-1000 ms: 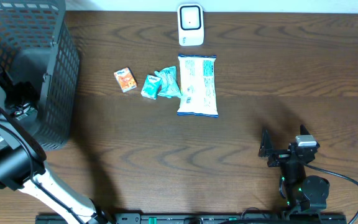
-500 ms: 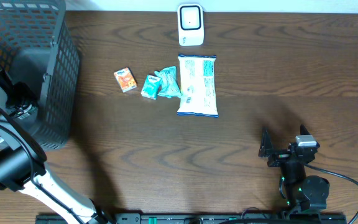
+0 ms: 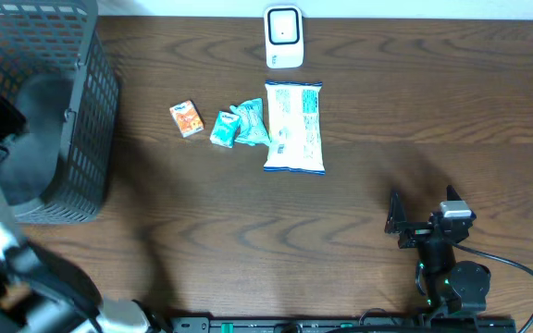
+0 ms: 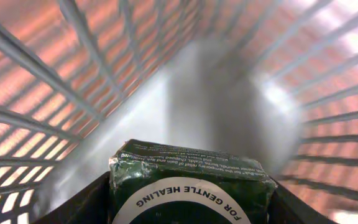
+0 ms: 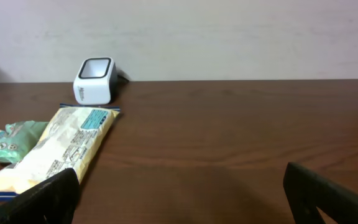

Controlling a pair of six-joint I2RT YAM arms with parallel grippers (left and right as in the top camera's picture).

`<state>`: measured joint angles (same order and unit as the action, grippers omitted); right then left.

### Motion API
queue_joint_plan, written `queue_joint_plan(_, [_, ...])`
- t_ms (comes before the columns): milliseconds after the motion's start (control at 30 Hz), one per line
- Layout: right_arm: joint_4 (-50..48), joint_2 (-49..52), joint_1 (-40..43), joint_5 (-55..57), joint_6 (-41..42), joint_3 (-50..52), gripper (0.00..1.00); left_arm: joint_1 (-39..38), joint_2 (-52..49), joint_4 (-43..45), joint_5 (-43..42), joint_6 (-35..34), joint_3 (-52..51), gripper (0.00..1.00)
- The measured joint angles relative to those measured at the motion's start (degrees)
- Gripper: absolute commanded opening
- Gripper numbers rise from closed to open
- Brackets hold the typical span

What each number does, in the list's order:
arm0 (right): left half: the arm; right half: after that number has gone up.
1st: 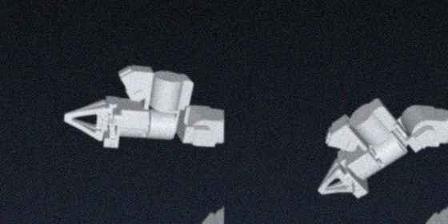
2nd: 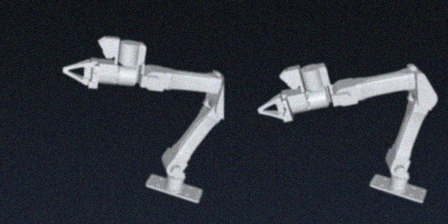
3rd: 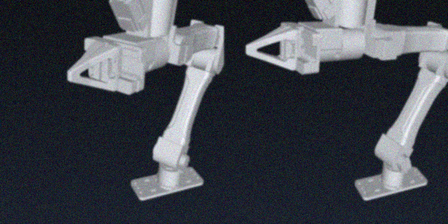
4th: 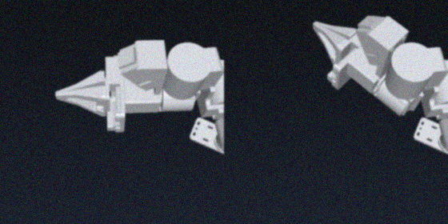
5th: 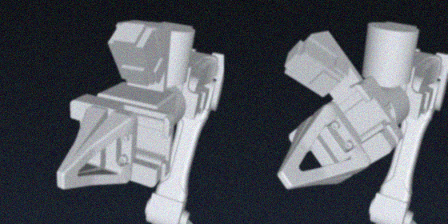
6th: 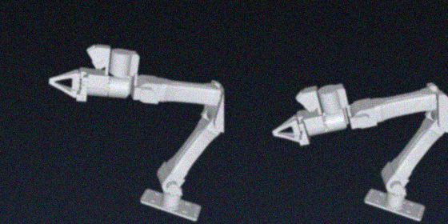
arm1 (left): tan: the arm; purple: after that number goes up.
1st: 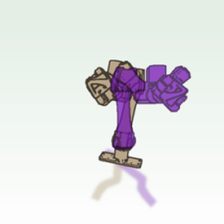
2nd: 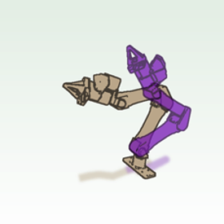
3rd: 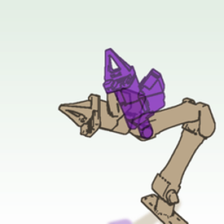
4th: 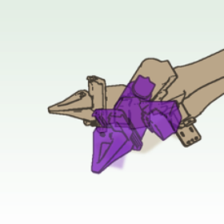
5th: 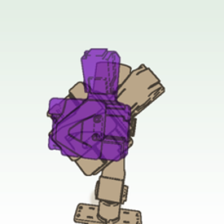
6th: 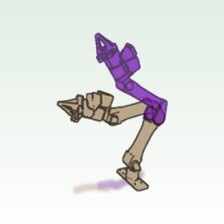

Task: Scan the item barcode
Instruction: 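Reach into the basket and grasp the green Zam-Buk tin, then carry the Zam-Buk tin to the scanner and hold it under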

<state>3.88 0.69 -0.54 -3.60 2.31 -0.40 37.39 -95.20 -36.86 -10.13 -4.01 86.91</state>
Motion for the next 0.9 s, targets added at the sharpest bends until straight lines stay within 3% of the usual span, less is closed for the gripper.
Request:
queue_joint_plan(233, [0.00, 0.00, 0.00, 0.00, 0.00, 0.00, 0.99, -2.29, 16.24, 9.25, -13.33, -11.61, 0.13, 0.53])
queue_joint_plan(400, [0.00, 0.00, 0.00, 0.00, 0.00, 0.00, 0.99, -13.44, 22.71, 12.66, -18.23, -18.99, 0.13, 0.53])
queue_joint_plan(500, [-0.02, 0.00, 0.00, 0.00, 0.00, 0.00, 0.99, -24.06, 23.37, 13.00, -19.39, -21.09, 0.17, 0.53])
queue_joint_plan(667, [-0.02, 0.00, 0.00, 0.02, 0.00, 0.00, 0.99, -41.64, 19.54, 12.94, -16.11, -22.40, 0.20, 0.53])
queue_joint_plan(900, [0.00, 0.00, 0.00, 0.00, 0.00, 0.00, 0.99, -62.69, 6.27, 13.79, -1.64, -24.90, 0.20, 0.53])
